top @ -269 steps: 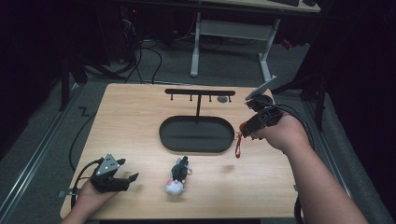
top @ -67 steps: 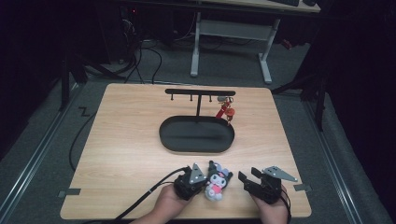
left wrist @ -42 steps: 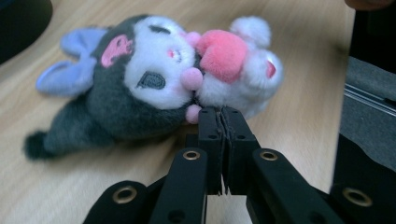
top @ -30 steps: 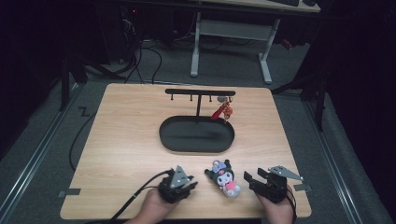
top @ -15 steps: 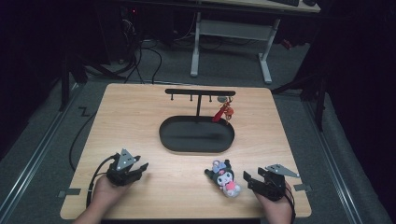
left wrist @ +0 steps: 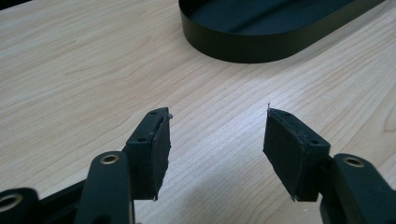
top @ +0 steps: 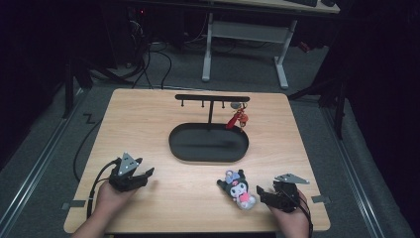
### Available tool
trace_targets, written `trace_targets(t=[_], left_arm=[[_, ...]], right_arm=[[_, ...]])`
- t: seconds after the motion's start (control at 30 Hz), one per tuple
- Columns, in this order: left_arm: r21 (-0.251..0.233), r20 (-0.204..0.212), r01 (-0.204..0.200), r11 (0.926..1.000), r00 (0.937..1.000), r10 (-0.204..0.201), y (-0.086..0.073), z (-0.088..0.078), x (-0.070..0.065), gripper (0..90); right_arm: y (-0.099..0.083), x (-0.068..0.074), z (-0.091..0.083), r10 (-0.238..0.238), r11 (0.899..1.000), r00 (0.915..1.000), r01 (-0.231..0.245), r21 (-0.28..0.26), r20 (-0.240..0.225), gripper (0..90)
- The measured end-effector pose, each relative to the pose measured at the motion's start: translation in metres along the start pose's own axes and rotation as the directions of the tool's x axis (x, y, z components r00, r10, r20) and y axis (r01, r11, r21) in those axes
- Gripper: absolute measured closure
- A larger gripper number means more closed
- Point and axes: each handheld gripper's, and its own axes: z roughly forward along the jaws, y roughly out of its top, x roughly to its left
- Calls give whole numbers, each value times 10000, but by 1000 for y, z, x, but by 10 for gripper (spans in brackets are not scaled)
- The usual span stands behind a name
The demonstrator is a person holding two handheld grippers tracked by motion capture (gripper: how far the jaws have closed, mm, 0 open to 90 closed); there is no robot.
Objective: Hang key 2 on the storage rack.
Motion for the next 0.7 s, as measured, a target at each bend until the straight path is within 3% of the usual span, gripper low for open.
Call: trace_targets(t=[0.23, 0.43, 0.6, 0.7], left_arm=[[19, 277, 28, 10000, 9996, -29, 1, 3, -3, 411], [200, 404, -226, 9995, 9989, 218, 1, 1, -6, 412], [242, 420, -196, 9995, 9989, 186, 0, -3, -6, 410], [293, 454, -178, 9994, 9988, 164, -2, -5, -6, 411]], right_arm=[[11, 1, 0, -54, 9972, 9999, 64, 745, -127, 290], [21, 6, 1, -320, 9879, 9993, 343, 1514, -178, 291], [28, 11, 0, -688, 9699, 9973, 727, 2324, -246, 292], [33, 13, -2, -615, 9550, 9977, 676, 2888, -301, 291]])
